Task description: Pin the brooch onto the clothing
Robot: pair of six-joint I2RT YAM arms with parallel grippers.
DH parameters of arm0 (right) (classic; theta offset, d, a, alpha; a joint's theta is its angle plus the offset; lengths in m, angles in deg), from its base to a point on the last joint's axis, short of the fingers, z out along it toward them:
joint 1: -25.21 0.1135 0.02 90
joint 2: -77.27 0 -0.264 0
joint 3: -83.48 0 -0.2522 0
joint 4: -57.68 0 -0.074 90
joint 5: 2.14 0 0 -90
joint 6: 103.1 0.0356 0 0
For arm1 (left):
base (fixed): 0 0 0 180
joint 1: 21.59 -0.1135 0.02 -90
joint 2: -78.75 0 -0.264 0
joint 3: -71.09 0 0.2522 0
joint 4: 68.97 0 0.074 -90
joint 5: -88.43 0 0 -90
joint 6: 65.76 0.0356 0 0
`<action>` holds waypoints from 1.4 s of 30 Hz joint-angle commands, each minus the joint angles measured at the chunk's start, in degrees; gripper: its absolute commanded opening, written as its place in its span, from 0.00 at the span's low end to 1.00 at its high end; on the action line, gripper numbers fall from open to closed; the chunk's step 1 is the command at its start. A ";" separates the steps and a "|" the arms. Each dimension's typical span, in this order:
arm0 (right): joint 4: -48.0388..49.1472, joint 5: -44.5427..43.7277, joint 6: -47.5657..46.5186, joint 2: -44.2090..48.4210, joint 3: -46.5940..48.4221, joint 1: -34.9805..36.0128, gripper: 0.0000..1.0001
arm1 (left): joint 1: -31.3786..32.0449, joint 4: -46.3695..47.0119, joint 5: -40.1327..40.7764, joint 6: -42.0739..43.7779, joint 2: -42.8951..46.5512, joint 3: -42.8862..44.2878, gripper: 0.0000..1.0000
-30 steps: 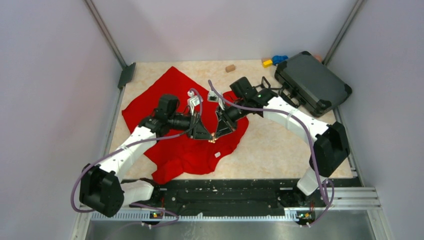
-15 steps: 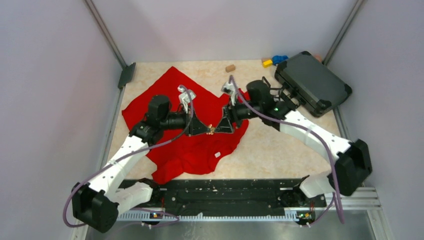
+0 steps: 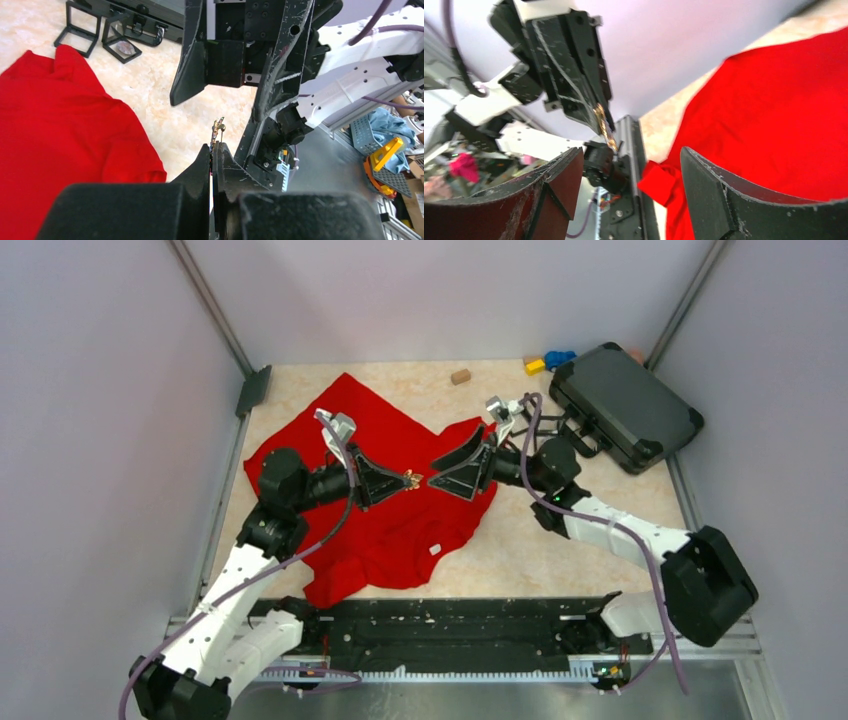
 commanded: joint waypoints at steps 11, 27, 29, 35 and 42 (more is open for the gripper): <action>32.67 5.22 16.09 -11.27 2.11 4.35 0.53 | -0.30 6.49 -3.61 -2.78 0.65 -1.69 0.00; 22.26 3.16 10.00 -10.32 2.62 4.80 0.14 | -0.27 6.75 -4.29 -3.06 0.17 -1.70 0.00; 19.36 2.29 9.26 -10.26 2.95 4.82 0.09 | -0.26 7.22 -5.14 -3.28 -0.19 -1.67 0.00; 5.15 -0.37 4.89 -10.24 6.57 4.85 0.00 | -0.18 10.02 -12.37 -3.51 -1.71 -1.51 0.00; -0.78 -0.99 2.61 -11.08 8.12 4.89 0.00 | -0.18 9.57 -14.03 -2.44 -1.46 -1.33 0.00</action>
